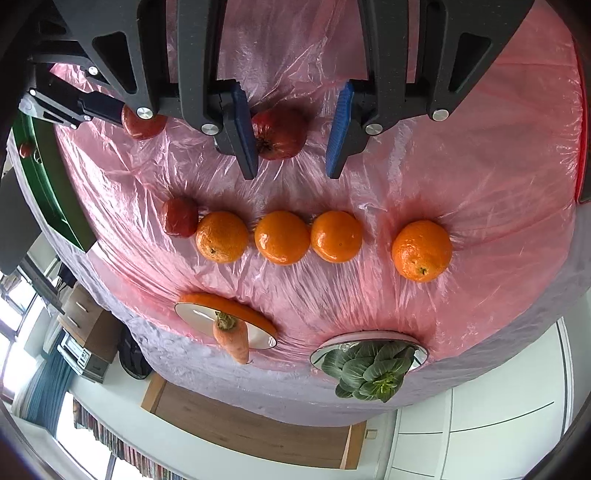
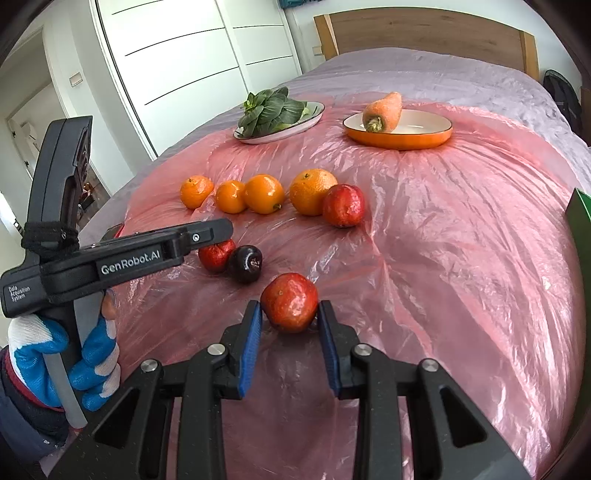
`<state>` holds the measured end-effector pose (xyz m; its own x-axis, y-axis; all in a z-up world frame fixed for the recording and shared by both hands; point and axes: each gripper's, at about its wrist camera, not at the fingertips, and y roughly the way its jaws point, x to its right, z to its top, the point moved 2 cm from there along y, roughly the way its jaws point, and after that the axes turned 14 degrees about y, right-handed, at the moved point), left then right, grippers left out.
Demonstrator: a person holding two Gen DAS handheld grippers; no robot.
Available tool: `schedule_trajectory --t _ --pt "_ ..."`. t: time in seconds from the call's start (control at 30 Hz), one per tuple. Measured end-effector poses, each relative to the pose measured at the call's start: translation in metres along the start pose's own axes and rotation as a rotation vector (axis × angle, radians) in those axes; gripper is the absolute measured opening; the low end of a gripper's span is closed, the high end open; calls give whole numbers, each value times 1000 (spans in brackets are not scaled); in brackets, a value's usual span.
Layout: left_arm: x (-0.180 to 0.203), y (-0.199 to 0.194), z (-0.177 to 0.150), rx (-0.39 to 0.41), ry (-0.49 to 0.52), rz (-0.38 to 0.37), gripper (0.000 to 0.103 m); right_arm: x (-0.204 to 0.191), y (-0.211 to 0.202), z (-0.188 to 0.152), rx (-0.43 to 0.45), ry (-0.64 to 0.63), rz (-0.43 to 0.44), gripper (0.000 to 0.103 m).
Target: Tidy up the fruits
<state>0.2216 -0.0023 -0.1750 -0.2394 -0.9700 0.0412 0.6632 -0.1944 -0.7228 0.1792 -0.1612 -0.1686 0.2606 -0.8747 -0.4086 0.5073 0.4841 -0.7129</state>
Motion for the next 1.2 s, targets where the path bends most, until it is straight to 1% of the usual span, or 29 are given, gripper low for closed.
schedule_trajectory --t 0.13,0.27,0.5,0.63,0.7,0.8,0.93,1.0,1.2 --pt "12 5 -2 -24 68 15 33 -1 0 0 -1 -2 6 54" --pt "14 3 -4 -24 79 10 33 -3 0 1 -1 -3 8 54" --pt "9 -8 -16 -30 64 -63 33 -4 1 0 -7 -6 15 54" --pt "10 -10 -20 -32 80 -99 33 -5 -1 1 -4 -4 19 54" --pt "12 -9 -22 -34 94 -137 33 -5 -2 1 -4 -5 19 54" --pt "14 -9 -23 -29 103 -153 33 -6 -3 1 -4 -7 18 54" --pt "11 -8 -25 -18 84 -175 31 -7 -4 1 -5 -10 15 54" --pt "11 -10 -25 -9 85 -171 30 -7 -4 1 -6 -10 13 54" --pt "3 -21 -22 19 66 -126 30 -6 -10 2 3 6 15 54"
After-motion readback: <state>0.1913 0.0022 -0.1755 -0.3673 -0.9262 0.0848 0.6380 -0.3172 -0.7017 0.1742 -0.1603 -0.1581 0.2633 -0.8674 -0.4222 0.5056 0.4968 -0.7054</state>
